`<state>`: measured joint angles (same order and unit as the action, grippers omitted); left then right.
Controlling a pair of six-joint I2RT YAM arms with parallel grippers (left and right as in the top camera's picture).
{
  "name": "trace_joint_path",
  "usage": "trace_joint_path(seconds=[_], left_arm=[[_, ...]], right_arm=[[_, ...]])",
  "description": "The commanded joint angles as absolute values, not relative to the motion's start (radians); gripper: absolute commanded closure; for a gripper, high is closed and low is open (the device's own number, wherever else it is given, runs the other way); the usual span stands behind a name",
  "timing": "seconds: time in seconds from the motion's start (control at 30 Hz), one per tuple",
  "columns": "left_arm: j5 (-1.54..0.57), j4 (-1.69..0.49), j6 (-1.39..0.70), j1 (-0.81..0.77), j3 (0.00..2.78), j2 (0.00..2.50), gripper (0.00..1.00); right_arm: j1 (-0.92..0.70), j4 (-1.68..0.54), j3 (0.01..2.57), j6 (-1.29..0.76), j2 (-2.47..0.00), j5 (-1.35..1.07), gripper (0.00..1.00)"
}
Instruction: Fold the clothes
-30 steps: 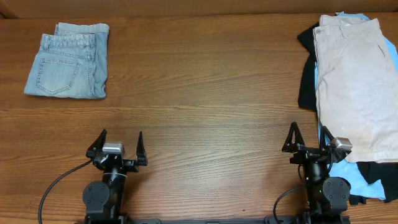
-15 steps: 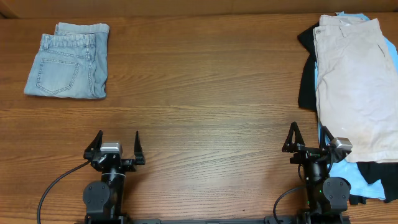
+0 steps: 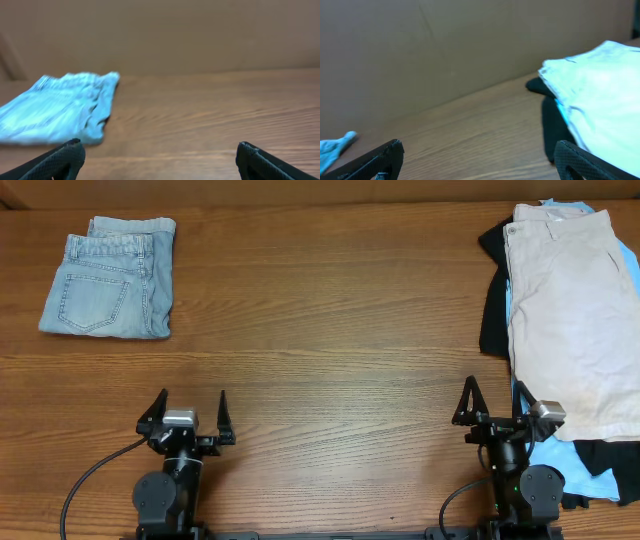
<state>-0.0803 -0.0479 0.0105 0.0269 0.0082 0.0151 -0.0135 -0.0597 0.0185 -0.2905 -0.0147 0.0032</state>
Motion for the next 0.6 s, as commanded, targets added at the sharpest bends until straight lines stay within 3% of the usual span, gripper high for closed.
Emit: trace_joint_path(seconds=[0.0, 0.23, 0.57], left_arm=[[-0.166, 0.004, 0.015, 0.032, 0.005, 0.005, 0.0], [-0.154, 0.002, 0.015, 0.033, 0.101, 0.054, 0.0], [-0.187, -0.105, 0.023, 0.033, 0.477, 0.451, 0.0]], right_arm=[[-0.012, -0.048, 0.01, -0.287, -0.003, -0.085, 0.0], [-0.012, -0.055, 0.121, -0.27, -0.047, -0.099, 0.0], [-0.012, -0.211, 0.506, -0.233, -0.411, -0.099, 0.0]])
